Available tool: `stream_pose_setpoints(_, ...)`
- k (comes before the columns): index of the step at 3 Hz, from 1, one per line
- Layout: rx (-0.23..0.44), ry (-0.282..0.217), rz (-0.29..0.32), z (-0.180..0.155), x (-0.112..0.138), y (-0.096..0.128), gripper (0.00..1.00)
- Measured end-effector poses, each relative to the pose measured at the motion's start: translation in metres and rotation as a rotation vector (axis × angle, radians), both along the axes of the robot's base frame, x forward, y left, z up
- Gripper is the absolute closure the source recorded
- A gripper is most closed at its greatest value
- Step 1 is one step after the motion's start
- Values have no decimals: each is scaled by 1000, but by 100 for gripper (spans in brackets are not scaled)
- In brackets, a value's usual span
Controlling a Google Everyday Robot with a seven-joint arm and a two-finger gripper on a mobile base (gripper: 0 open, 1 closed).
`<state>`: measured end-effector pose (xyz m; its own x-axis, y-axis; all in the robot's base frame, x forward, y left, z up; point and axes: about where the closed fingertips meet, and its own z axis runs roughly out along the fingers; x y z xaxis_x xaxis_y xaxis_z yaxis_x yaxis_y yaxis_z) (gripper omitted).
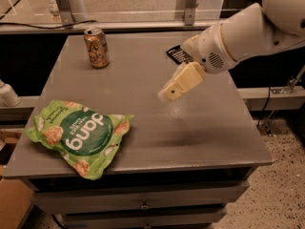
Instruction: Knock orange can over
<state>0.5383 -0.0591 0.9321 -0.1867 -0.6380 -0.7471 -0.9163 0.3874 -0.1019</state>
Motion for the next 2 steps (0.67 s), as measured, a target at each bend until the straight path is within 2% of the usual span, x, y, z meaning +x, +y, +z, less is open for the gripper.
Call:
stream_pose_setpoints(1,49,-17,-11,-2,7,7,0)
stream_pose_setpoints(2,135,-32,-46,-12,17,18,0)
